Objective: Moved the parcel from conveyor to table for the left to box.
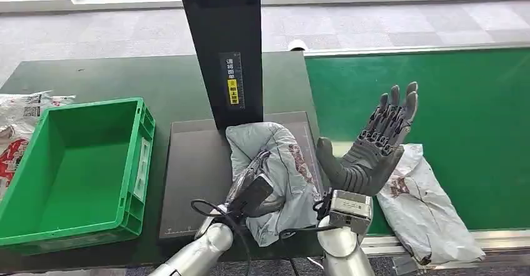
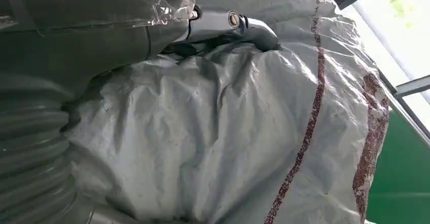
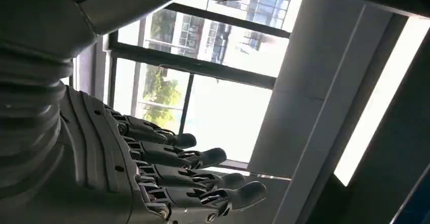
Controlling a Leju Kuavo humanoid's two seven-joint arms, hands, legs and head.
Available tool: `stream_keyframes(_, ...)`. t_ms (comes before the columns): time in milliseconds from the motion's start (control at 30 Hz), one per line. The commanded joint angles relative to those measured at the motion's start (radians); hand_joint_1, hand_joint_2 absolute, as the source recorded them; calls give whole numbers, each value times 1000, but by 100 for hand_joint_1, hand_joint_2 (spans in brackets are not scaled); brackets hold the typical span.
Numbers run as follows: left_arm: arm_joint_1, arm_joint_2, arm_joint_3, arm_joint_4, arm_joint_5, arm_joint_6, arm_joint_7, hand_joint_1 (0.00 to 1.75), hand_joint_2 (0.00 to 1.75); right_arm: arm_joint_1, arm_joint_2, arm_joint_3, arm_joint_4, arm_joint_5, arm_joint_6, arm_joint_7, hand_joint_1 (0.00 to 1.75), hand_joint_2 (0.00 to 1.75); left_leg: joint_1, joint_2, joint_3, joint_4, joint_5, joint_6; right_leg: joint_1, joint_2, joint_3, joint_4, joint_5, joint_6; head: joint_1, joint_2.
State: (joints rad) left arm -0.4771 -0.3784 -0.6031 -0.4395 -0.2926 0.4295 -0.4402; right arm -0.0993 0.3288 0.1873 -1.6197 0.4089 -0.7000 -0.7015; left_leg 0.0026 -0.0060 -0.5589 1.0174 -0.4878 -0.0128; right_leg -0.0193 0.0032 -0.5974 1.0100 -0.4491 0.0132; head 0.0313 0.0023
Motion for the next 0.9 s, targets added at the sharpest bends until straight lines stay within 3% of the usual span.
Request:
stream_keyframes(33, -27, 29, -118, 76, 18, 9, 32, 175, 175, 28, 20, 20, 9, 8, 2, 3, 0, 175, 1, 2, 3, -3, 0, -1, 1, 1, 2, -3, 1, -2, 0, 0)
stream_keyframes(633, -40, 29, -133, 88, 67, 54, 15, 175, 175, 44, 20, 18, -2, 14, 2, 3, 0, 175, 1, 1, 4, -3, 0, -1, 1, 1, 3, -3, 0, -2, 0, 0)
stream_keyframes(767, -44, 29, -77, 99, 119, 101, -52, 175, 175, 54, 20, 15, -7, 15, 2, 3, 0, 175, 1, 2, 4, -4, 1, -1, 1, 1, 4, -4, 1, -2, 0, 0)
stream_keyframes(800, -51, 48, 20, 97, 169, 180, -114, 175, 175, 61, 20, 7, -25, 13, 2, 3, 0, 175, 1, 2, 5, -5, 1, -1, 1, 1, 4, -4, 1, -2, 0, 0)
stream_keyframes(900, -66, 83, 63, 98, 168, 144, -148, 175, 175, 57, 20, 14, -21, 23, 2, 3, 0, 175, 1, 3, 3, -2, 0, -1, 1, 2, 2, -2, 1, -2, 0, 0)
